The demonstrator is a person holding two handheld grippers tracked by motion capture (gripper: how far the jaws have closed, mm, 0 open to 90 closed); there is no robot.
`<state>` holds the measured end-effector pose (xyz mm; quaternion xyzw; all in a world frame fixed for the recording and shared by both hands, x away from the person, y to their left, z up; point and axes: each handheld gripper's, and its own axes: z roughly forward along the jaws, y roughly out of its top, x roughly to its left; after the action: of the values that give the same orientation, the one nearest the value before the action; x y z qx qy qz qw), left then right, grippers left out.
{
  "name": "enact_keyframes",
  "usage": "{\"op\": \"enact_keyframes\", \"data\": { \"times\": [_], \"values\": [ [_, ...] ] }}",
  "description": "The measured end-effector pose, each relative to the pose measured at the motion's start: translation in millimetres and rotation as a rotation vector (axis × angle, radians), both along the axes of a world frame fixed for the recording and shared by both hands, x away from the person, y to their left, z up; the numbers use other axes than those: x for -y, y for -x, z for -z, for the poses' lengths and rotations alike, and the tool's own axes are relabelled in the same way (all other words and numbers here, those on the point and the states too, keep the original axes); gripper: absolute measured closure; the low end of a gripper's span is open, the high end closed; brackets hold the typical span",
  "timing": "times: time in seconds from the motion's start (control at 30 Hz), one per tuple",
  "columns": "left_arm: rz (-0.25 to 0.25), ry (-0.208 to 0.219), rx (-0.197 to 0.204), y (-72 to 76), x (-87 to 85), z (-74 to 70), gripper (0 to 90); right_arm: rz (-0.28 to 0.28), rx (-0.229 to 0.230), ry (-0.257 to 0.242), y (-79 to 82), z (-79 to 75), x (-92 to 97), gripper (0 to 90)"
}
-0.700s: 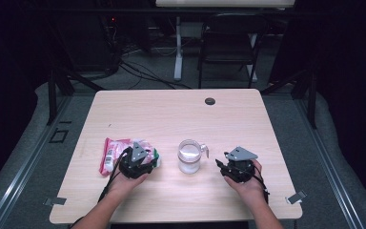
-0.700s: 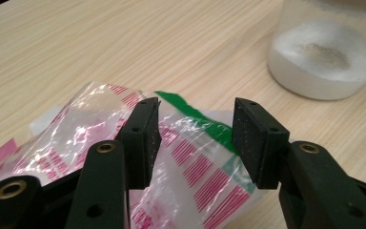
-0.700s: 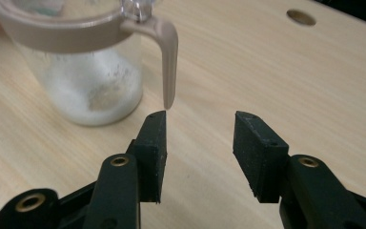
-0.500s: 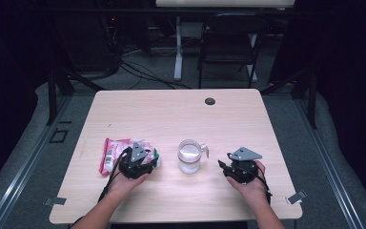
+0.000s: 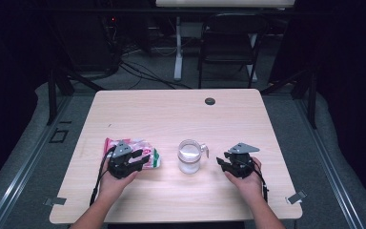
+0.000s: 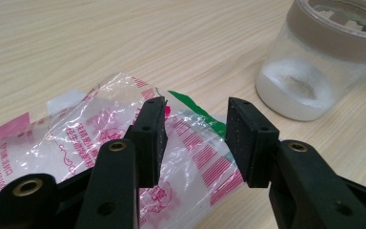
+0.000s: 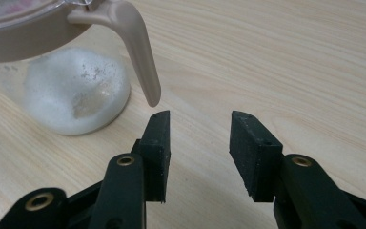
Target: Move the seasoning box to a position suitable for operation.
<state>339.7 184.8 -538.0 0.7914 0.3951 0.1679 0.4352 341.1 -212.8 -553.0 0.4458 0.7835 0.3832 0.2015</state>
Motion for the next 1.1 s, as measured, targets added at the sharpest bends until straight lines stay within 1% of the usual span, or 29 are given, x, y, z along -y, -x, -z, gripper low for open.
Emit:
{"op": "enact_keyframes", "data": {
  "times": [0.03,0.07,0.17,0.27,0.3,0.33,0.37,0.4,0.47,0.5,0.53,0.57,0.6,0.63,0.67,0.73,0.87,0.9,0.97,1.0,1.03,1.07,1.1],
  "values": [
    [-0.002,0.000,0.012,2.9,-1.1,-0.5,58.6,-0.003,-0.002,-0.010,-2.0,0.6,-0.5,58.8],
    [0.000,-0.004,0.009,4.1,-2.3,-0.8,58.6,-0.007,-0.006,-0.021,-4.0,1.0,-1.1,59.0],
    [-0.012,0.005,0.014,7.2,-5.4,-0.4,58.5,-0.025,-0.017,-0.042,-8.8,2.4,-5.5,59.6],
    [-0.016,0.014,0.014,9.1,-8.9,-0.8,58.6,-0.060,-0.015,-0.042,-10.7,2.3,-13.2,59.6],
    [-0.017,0.019,0.016,11.1,-13.3,-1.6,58.6,-0.069,-0.013,-0.038,-10.9,2.2,-16.4,59.7],
    [-0.017,0.019,0.016,11.1,-13.3,-1.6,58.6,-0.069,-0.013,-0.038,-10.9,2.2,-16.4,59.7],
    [-0.028,0.025,0.019,12.4,-14.9,-1.6,58.6,-0.085,-0.008,-0.020,-12.0,2.9,-22.7,60.1],
    [-0.045,0.035,0.017,14.5,-19.3,-2.0,58.6,-0.096,-0.009,-0.014,-12.9,3.4,-25.7,60.5],
    [-0.061,0.040,0.014,16.3,-23.9,-1.7,58.0,-0.103,-0.008,0.006,-15.3,4.7,-31.3,60.8],
    [-0.069,0.040,0.006,17.4,-26.2,-1.6,57.7,-0.109,-0.012,0.016,-17.2,5.0,-33.2,60.8],
    [-0.069,0.040,0.006,17.4,-26.2,-1.6,58.1,-0.109,-0.012,0.016,-17.2,5.0,-33.2,60.8],
    [-0.072,0.059,-0.003,19.3,-31.1,-0.7,59.2,-0.102,-0.012,0.002,-21.2,6.9,-36.1,60.7],
    [-0.072,0.059,-0.003,19.3,-31.1,-0.7,59.1,-0.102,-0.012,0.002,-21.2,6.9,-36.1,60.7],
    [-0.076,0.071,-0.002,20.5,-33.3,-0.6,59.1,-0.095,-0.025,0.002,-23.3,6.9,-36.3,60.7],
    [-0.082,0.079,0.000,22.2,-35.2,-0.8,59.0,-0.085,-0.031,-0.012,-26.0,8.0,-37.2,60.8],
    [-0.096,0.081,0.016,27.0,-40.3,-1.8,58.2,-0.080,-0.043,-0.022,-32.9,9.2,-39.2,62.0],
    [-0.111,0.076,0.024,30.4,-44.4,-1.1,56.4,-0.087,-0.049,-0.020,-37.9,10.1,-44.2,63.5],
    [-0.118,0.073,0.024,32.3,-47.6,-1.1,56.0,-0.100,-0.047,-0.012,-40.5,10.4,-47.8,64.7],
    [-0.123,0.072,0.021,34.3,-50.6,-1.6,55.6,-0.102,-0.045,-0.003,-42.3,11.1,-50.9,67.8],
    [-0.129,0.075,0.026,34.8,-51.3,-1.2,55.5,-0.102,-0.048,0.000,-43.4,11.5,-51.6,68.4],
    [-0.125,0.083,0.014,35.6,-52.9,-1.8,55.9,-0.105,-0.051,0.003,-44.4,11.4,-51.6,69.2],
    [-0.125,0.083,0.014,35.6,-52.9,-1.8,57.2,-0.105,-0.051,0.003,-44.4,11.4,-51.6,69.2],
    [-0.122,0.104,0.012,36.1,-53.7,-1.4,57.3,-0.099,-0.056,-0.015,-46.3,12.6,-52.4,70.4]
  ]
}}
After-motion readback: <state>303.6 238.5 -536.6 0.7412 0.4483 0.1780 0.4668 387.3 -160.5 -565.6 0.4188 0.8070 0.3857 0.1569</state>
